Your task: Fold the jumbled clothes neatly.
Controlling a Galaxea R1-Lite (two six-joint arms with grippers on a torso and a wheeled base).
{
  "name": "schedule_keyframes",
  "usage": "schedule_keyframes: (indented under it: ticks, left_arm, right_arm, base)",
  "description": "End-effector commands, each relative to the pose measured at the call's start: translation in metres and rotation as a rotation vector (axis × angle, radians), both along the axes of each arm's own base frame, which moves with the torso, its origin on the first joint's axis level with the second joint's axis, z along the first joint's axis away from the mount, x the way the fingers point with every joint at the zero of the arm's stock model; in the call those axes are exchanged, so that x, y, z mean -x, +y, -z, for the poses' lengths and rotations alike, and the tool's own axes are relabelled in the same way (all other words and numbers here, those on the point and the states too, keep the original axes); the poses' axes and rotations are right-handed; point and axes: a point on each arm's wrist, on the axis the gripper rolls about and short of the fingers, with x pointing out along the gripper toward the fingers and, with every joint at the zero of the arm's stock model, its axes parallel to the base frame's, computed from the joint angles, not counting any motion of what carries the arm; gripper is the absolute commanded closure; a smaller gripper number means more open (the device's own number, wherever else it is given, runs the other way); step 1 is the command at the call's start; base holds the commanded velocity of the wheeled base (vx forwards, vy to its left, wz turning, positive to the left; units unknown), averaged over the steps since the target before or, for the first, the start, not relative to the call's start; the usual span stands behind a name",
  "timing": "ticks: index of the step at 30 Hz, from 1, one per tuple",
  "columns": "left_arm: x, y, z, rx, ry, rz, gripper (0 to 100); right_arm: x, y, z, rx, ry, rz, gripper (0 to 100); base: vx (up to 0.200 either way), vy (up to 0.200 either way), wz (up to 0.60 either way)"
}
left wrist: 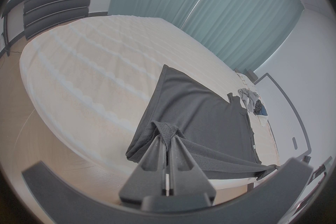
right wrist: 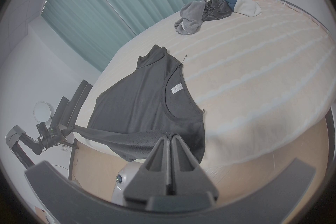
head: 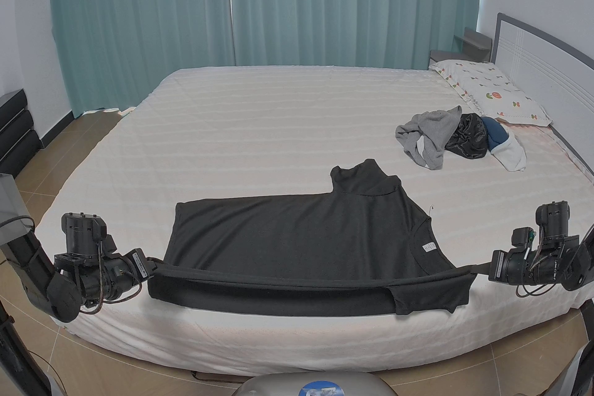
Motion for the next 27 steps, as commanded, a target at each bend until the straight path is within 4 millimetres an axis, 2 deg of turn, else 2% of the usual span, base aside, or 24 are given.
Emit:
schedule_keyframes:
  ticks: [1, 7, 12, 20, 27]
  left_arm:
    - [0.000, -0.001, 0.000, 0.001, 0.001, 0.002, 100]
    - [0.010, 0.000, -0.002, 0.000, 0.005, 0.001, 100]
    - [0.006, 0.001, -0.001, 0.002, 0.006, -0.001, 100]
    - [-0.014, 0.000, 0.020, 0.014, 0.058, -0.002, 100]
    - [-0.026, -0.001, 0.031, 0.016, 0.076, 0.005, 100]
  right_arm:
    - [-0.008, 0.002, 0.006, -0.001, 0.016, -0.010, 100]
    - [-0.009, 0.002, 0.001, 0.000, -0.008, -0.009, 100]
    - [-0.012, 0.002, 0.005, -0.003, 0.007, -0.010, 100]
    - [-0.032, 0.002, 0.009, -0.011, -0.003, -0.005, 100]
    - [-0.059, 0.016, 0.021, -0.012, 0.014, -0.018, 100]
  base:
    - [0.000, 0.000, 0.00]
    - [0.000, 0.000, 0.00]
    - [0.000, 0.000, 0.00]
    - [0.000, 0.000, 0.00]
    - [0.000, 0.000, 0.00]
